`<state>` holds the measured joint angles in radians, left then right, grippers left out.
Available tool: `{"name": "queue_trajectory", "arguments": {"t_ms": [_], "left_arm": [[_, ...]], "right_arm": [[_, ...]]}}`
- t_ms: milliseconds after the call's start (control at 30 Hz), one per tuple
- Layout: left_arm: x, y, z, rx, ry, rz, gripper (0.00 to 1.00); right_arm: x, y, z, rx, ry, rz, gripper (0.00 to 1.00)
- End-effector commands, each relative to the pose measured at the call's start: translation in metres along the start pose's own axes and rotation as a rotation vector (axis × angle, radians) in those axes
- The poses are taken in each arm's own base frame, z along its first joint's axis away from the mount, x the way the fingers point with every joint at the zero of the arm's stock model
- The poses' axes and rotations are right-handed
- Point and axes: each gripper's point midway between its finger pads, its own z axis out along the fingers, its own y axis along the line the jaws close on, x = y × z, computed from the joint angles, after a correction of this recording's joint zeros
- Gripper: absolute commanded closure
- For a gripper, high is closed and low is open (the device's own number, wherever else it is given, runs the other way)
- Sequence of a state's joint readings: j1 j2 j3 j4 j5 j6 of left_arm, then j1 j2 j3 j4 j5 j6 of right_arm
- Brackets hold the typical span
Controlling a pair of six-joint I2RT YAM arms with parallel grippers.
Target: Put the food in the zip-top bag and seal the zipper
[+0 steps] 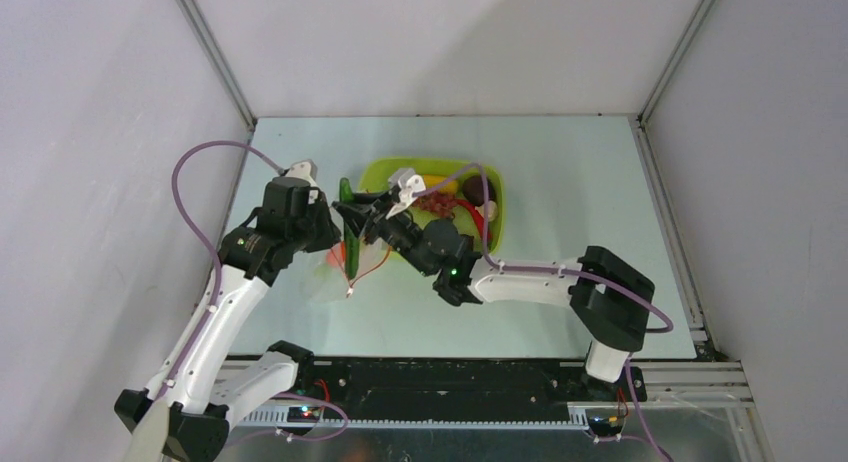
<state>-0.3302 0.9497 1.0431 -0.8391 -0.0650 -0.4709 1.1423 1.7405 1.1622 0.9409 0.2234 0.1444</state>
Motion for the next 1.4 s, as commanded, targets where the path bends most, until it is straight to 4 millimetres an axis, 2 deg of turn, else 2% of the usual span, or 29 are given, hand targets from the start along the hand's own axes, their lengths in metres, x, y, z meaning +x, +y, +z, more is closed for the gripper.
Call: {"name": "queue_trajectory", "arguments": {"t_ms": [0, 33, 67, 100, 200, 333, 433, 633, 700, 733, 800, 867, 967, 1000, 1033, 1067, 1100, 1133, 1167, 1200, 1233, 1267, 1300, 1333, 1367], "left_arm": [[-0.006, -0.004, -0.002, 0.030, -0.027, -0.017, 1.00], [-0.006, -0.004, -0.002, 0.030, -0.029, -0.018, 1.00], [-0.006, -0.004, -0.002, 0.031, -0.029, -0.018, 1.00], [-0.006, -0.004, -0.002, 0.033, -0.031, -0.019, 1.00], [-0.007, -0.004, -0.003, 0.034, -0.033, -0.021, 1.00], [-0.007, -0.005, -0.003, 0.037, -0.034, -0.022, 1.00], [-0.007, -0.004, -0.003, 0.035, -0.034, -0.024, 1.00], [-0.008, -0.004, -0.004, 0.033, -0.042, -0.026, 1.00], [-0.009, -0.003, -0.005, 0.033, -0.047, -0.028, 1.00], [-0.009, -0.003, -0.005, 0.033, -0.049, -0.028, 1.00], [-0.009, -0.003, -0.004, 0.029, -0.047, -0.028, 1.00], [-0.010, -0.001, -0.004, 0.024, -0.048, -0.030, 1.00], [-0.011, 0.002, -0.004, 0.010, -0.051, -0.033, 1.00], [-0.011, 0.003, -0.004, 0.006, -0.053, -0.034, 1.00], [-0.012, 0.005, -0.004, -0.005, -0.058, -0.038, 1.00], [-0.014, 0.008, -0.004, -0.018, -0.064, -0.041, 1.00], [-0.014, 0.010, -0.004, -0.027, -0.066, -0.044, 1.00], [-0.016, 0.012, -0.005, -0.037, -0.073, -0.048, 1.00], [-0.017, 0.014, -0.004, -0.045, -0.076, -0.051, 1.00], [-0.018, 0.016, -0.005, -0.057, -0.083, -0.054, 1.00], [-0.018, 0.017, -0.005, -0.062, -0.086, -0.057, 1.00], [-0.019, 0.019, -0.005, -0.072, -0.091, -0.059, 1.00], [-0.020, 0.021, -0.006, -0.081, -0.093, -0.062, 1.00], [-0.021, 0.023, -0.006, -0.093, -0.096, -0.065, 1.00], [-0.021, 0.025, -0.007, -0.097, -0.099, -0.067, 1.00]], "right_arm": [[-0.016, 0.014, -0.005, 0.043, -0.171, 0.060, 0.77], [-0.023, 0.014, -0.006, 0.061, -0.213, 0.058, 0.74], [-0.017, 0.014, -0.008, 0.086, -0.221, 0.027, 0.72], [-0.025, 0.015, -0.009, 0.093, -0.262, 0.023, 0.69], [-0.022, 0.014, -0.012, 0.126, -0.269, -0.016, 0.62], [-0.011, 0.015, -0.011, 0.123, -0.202, -0.001, 0.53], [-0.006, 0.016, -0.011, 0.119, -0.180, 0.005, 0.39], [-0.005, 0.016, -0.011, 0.122, -0.153, 0.011, 0.29], [-0.007, 0.014, -0.011, 0.121, -0.141, 0.017, 0.22], [-0.006, 0.013, -0.011, 0.124, -0.118, 0.013, 0.14], [-0.002, 0.008, -0.013, 0.120, -0.051, 0.005, 0.03], [0.002, 0.001, -0.016, 0.115, 0.031, 0.027, 0.01], [0.003, -0.017, -0.021, 0.052, 0.155, 0.056, 0.01], [0.001, -0.033, -0.026, 0.065, 0.199, 0.061, 0.01], [0.002, -0.032, -0.029, 0.019, 0.233, 0.066, 0.01], [-0.002, -0.052, -0.034, 0.045, 0.266, 0.057, 0.01], [-0.001, -0.053, -0.038, 0.012, 0.298, 0.056, 0.01], [-0.003, -0.071, -0.044, 0.023, 0.332, 0.042, 0.00], [0.001, -0.081, -0.050, 0.037, 0.376, 0.041, 0.01], [-0.005, -0.104, -0.054, 0.073, 0.382, 0.037, 0.01], [0.001, -0.109, -0.062, 0.057, 0.432, 0.051, 0.01], [0.000, -0.124, -0.067, 0.046, 0.457, 0.058, 0.01], [0.011, -0.135, -0.075, 0.060, 0.514, 0.070, 0.01], [0.009, -0.148, -0.078, 0.054, 0.536, 0.065, 0.02], [0.025, -0.166, -0.089, 0.082, 0.613, 0.056, 0.03]]}}
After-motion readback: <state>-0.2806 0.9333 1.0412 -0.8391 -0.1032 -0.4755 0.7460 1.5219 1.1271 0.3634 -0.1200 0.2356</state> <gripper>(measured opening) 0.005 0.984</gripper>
